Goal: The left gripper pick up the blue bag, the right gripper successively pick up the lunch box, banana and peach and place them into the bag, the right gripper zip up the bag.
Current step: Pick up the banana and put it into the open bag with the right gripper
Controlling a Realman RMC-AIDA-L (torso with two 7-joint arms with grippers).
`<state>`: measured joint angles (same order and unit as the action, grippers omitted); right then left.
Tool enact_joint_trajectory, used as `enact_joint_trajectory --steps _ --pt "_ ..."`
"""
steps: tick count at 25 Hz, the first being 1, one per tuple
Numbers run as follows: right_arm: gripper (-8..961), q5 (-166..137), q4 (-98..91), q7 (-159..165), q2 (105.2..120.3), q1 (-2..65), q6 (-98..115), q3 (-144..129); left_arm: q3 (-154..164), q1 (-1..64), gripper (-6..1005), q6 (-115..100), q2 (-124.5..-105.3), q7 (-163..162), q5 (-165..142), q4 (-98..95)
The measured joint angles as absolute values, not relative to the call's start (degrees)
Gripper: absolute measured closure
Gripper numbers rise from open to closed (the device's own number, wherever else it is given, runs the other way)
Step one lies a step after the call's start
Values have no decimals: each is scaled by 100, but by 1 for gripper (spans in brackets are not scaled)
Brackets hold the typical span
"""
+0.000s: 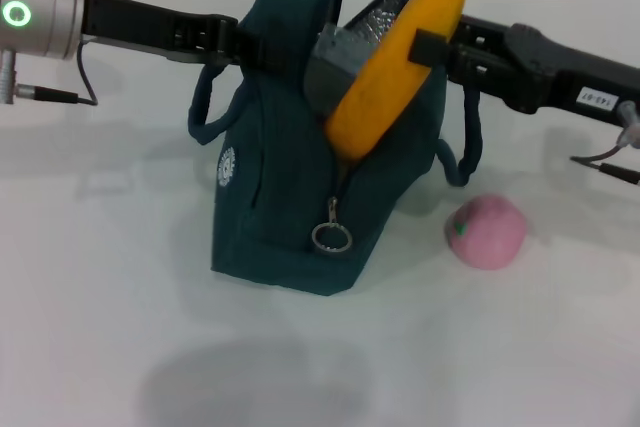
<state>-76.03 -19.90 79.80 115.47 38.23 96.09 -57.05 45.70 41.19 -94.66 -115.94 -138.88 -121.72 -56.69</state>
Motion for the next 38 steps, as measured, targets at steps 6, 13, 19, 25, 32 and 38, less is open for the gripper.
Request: enact_joint_trajectory --steps 6,13,19,25,32,38 --pt "488 -7806 -1933 8588 11549 3841 9202 -5730 4570 4105 961 -9465 -11597 -13871 -12172 -5669" --pt "484 -8132 -1951 9727 11515 3892 9159 -5803 4570 4094 961 -9466 -11596 -13854 -12172 -5669" --pt "481 -8222 -1957 10607 11467 3903 9010 -5916 4577 4087 961 -9466 -11595 -13842 -12173 -5669" --pt "478 -8413 -1992 10942 11461 4010 8830 -5966 4600 4092 961 -9466 -11610 -13784 -12173 -5669" --pt "474 -8453 -2005 11199 11416 4250 8557 -6465 4726 4096 962 -9466 -11636 -13781 -12173 -5669" --pt "470 -8520 -2014 11345 11408 4460 8482 -6623 4736 4097 962 -9478 -11651 -13781 -12173 -5669"
